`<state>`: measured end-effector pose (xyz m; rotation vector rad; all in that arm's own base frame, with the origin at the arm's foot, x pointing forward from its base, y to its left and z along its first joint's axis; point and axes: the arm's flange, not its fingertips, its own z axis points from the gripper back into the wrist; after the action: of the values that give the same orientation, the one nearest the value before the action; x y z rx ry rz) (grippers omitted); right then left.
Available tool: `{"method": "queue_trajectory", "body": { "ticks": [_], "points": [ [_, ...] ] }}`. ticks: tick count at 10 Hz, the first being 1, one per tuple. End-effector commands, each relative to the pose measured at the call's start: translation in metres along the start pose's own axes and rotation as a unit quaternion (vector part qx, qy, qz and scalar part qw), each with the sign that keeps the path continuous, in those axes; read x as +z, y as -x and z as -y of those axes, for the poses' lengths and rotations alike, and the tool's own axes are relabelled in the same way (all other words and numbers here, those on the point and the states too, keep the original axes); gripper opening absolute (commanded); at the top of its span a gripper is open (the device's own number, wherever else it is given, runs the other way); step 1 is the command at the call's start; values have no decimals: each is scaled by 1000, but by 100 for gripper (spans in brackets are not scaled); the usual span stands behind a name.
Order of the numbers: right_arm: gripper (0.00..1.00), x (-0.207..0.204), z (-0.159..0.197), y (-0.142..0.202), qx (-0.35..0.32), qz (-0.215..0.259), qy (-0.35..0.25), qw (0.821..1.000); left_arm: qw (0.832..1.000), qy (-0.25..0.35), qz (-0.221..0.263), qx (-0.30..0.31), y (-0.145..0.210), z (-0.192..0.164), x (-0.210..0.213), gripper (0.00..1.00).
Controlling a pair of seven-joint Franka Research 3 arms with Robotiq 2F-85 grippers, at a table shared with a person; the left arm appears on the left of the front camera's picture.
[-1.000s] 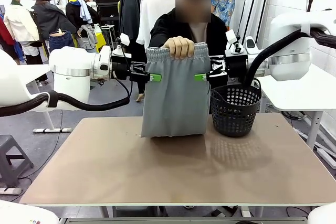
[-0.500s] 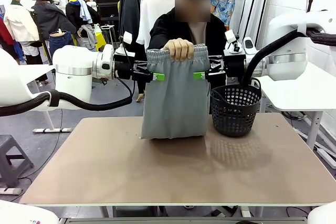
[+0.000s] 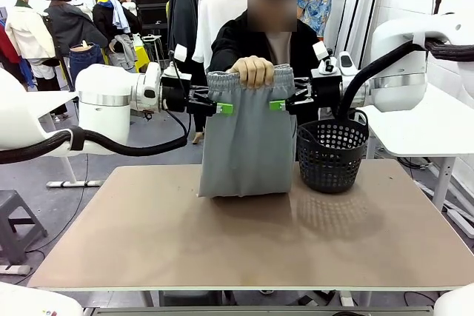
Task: Fold the training pants.
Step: Grab both ends of the Training pants handed by a person.
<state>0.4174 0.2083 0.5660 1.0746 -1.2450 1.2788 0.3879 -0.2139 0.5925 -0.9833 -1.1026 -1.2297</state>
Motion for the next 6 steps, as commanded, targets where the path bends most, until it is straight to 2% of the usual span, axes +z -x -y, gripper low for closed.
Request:
{"method": "queue_trajectory", "body": {
  "ticks": [1,6],
  "points": [
    [100,-11,8,-2,-17,12,-10,1000,1000,12,19,11,2,-4,-14,100],
    [100,-19,13,0,-50,11,-17,999,999,22,41,19,7,-12,-24,100]
  ]
}}
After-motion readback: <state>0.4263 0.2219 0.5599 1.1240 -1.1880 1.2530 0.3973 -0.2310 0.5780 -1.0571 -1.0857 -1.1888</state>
